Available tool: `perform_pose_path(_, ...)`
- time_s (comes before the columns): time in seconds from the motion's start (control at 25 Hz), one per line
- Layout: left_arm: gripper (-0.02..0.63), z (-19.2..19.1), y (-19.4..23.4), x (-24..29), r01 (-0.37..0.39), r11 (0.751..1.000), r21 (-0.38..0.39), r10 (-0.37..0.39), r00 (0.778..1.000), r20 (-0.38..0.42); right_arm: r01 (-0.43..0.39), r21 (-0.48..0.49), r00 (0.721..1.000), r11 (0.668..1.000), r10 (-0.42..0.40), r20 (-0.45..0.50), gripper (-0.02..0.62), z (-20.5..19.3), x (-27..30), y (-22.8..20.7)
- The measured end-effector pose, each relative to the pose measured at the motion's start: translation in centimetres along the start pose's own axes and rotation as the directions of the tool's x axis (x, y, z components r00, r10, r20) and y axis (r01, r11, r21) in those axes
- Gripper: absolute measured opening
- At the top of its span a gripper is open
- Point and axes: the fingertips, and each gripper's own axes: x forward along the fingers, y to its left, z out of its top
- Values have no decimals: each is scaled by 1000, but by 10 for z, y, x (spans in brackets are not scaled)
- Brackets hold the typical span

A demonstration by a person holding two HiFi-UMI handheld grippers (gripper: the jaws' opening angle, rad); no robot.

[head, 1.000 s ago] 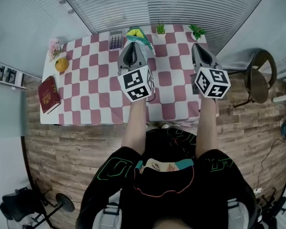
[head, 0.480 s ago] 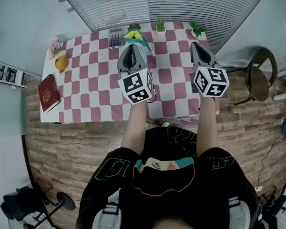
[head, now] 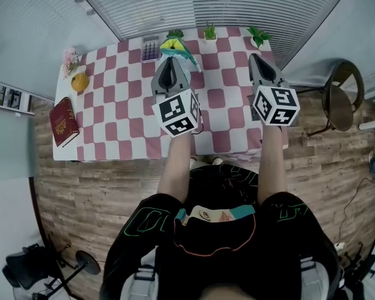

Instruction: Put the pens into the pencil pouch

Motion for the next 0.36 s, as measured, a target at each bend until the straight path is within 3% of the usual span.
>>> perform_pose_path(0.36, 1, 1, 0, 1, 9, 1000, -18, -9, 1000, 2, 3, -3, 1000, 1000, -3, 2, 2, -1, 0, -2)
